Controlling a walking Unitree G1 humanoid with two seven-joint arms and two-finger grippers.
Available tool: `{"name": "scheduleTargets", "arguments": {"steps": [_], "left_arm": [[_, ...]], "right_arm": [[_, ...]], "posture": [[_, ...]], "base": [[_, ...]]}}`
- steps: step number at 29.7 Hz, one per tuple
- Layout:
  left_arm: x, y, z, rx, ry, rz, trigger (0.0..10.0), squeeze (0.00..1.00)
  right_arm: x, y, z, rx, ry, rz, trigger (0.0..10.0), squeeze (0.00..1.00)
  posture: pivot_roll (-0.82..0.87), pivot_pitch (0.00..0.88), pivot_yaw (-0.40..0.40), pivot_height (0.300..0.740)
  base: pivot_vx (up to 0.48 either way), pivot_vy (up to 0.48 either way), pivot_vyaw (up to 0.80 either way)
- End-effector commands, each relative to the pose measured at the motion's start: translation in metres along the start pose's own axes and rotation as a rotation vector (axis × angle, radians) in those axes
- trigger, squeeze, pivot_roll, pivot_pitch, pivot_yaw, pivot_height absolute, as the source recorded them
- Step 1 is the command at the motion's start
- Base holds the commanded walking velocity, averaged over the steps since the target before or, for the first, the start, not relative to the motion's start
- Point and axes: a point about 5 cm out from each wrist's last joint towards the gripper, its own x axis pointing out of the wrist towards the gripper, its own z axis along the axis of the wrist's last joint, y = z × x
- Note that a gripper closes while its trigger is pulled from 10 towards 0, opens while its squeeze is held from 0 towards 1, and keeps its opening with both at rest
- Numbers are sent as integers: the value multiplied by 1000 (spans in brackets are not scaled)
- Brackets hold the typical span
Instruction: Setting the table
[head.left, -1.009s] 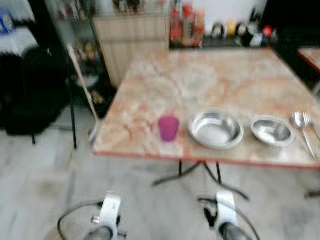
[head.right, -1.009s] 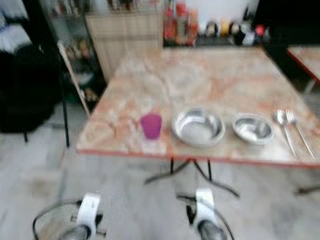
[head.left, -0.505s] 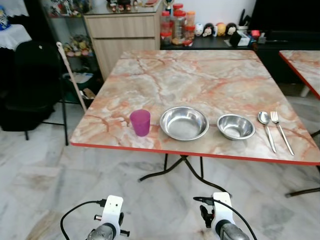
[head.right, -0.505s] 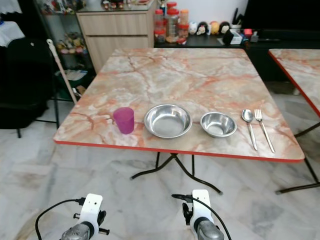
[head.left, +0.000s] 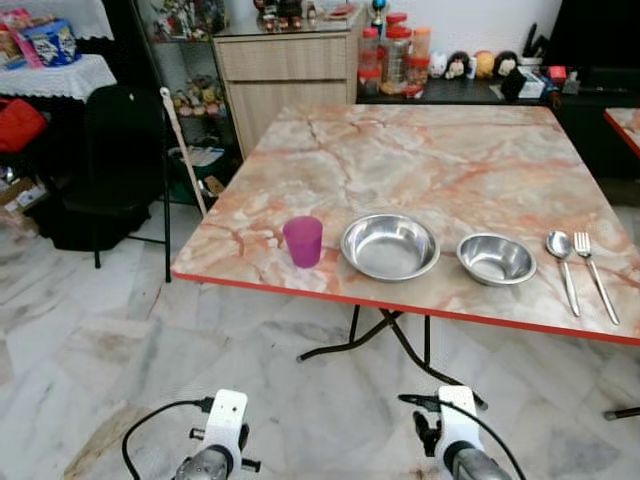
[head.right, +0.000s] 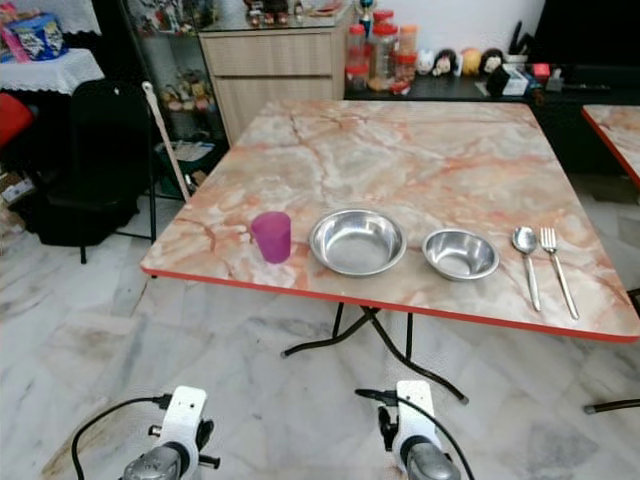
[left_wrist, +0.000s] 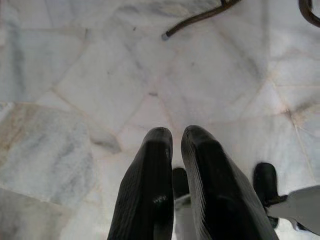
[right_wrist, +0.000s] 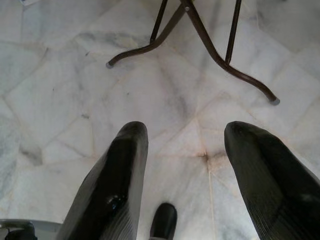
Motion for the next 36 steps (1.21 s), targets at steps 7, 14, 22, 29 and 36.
{"name": "scheduleTargets", "arguments": {"steps": [7, 14, 22, 29, 36], "left_arm": [[0, -1, 0, -5, 3, -1, 10000, 0], [0, -1, 0, -8, 3, -1, 10000, 0], [-1, 5, 0, -43, -10, 27, 10000, 0], [-1, 16, 19, -142, -151, 51, 10000, 0], [0, 14, 62, -154, -393, 6, 10000, 1000]], "right_arm": [[2, 3, 6, -5, -17, 15, 10000, 0], [2, 3, 7, -7, -17, 15, 10000, 0], [2, 9, 7, -25, -26, 49, 10000, 0], [2, 11, 12, -19, -69, 69, 10000, 0], [-2, 5, -3, -10, -25, 41, 10000, 0]], "posture": [[1, 0, 13, 740], [5, 0, 14, 740], [5, 0, 15, 740], [3, 0, 17, 740], [9, 0, 22, 740]], "base": [[0, -302, 0], [0, -302, 0], [0, 0, 0], [0, 0, 0], [0, 0, 0]]}}
